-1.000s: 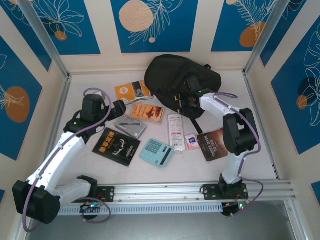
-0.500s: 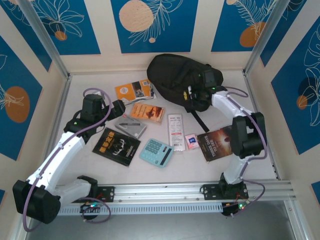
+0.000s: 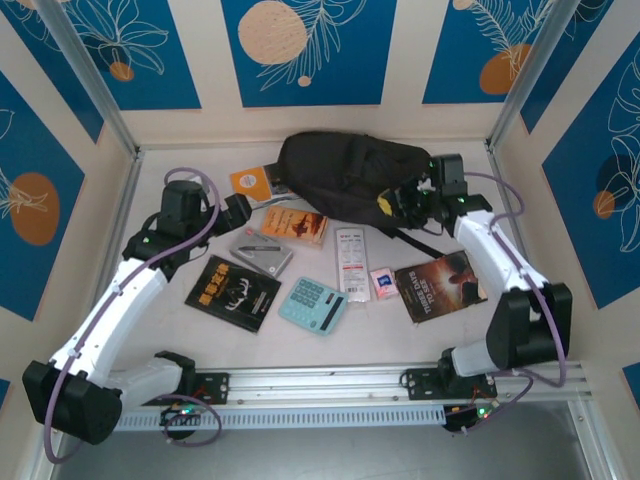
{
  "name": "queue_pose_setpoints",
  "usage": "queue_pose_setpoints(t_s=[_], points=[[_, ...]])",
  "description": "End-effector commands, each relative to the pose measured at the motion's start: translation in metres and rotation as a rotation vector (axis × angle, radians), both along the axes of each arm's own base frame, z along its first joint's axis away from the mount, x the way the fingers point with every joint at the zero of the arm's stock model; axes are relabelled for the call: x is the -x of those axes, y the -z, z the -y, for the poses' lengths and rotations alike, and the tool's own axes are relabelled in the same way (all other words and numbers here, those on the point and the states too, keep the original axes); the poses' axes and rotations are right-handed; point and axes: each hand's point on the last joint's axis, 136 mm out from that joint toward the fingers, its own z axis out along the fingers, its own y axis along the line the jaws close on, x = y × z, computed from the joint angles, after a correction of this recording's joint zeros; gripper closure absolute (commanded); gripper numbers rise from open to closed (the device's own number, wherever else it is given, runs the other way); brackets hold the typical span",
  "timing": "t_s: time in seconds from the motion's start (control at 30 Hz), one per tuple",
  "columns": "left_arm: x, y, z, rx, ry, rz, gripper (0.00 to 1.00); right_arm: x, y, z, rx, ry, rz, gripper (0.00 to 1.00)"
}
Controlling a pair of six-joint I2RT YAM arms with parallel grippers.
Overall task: Pack the student bag
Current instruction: Place the student bag at the top-center of the table.
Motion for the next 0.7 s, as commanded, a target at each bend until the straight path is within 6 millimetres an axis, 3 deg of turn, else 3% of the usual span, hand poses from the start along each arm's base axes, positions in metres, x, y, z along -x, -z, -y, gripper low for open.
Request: queue_pose_setpoints(t_s=[0.0,0.07,0.1,0.17,0.27,0.4,0.53,0.67], points=[[0.01,-0.015,0.006,0.05,0.032,-0.012,0.0,0.046,0.004,0.017,0.066,-0.093,0.021,1.0],[0.013,-0.015,0.012,0.071,0.055,-0.024,0.01,0.06,0.021,0.032,0.134,-0.077,-0.011,1.0],[0.014,-0.014,0.015,0.082,0.064,-0.033,0.01,0.064,0.028,0.037,0.166,-0.073,-0.025,0.9],[0.016,-0.007,0.024,0.112,0.088,-0.066,0.02,0.069,0.04,0.041,0.211,-0.078,-0.053,0.55],[0.02,0.009,0.04,0.138,0.132,-0.144,0.04,0.071,0.045,0.041,0.267,-0.064,-0.077,0.32],[0.029,0.02,0.053,0.106,0.156,-0.211,0.05,0.081,0.049,0.039,0.315,0.047,-0.186,0.37],[0.035,0.022,0.071,0.113,0.178,-0.232,0.07,0.09,0.052,0.014,0.201,0.122,-0.282,0.45],[0.036,0.019,0.085,0.087,0.195,-0.245,0.08,0.086,0.058,-0.008,0.125,0.161,-0.306,0.42]])
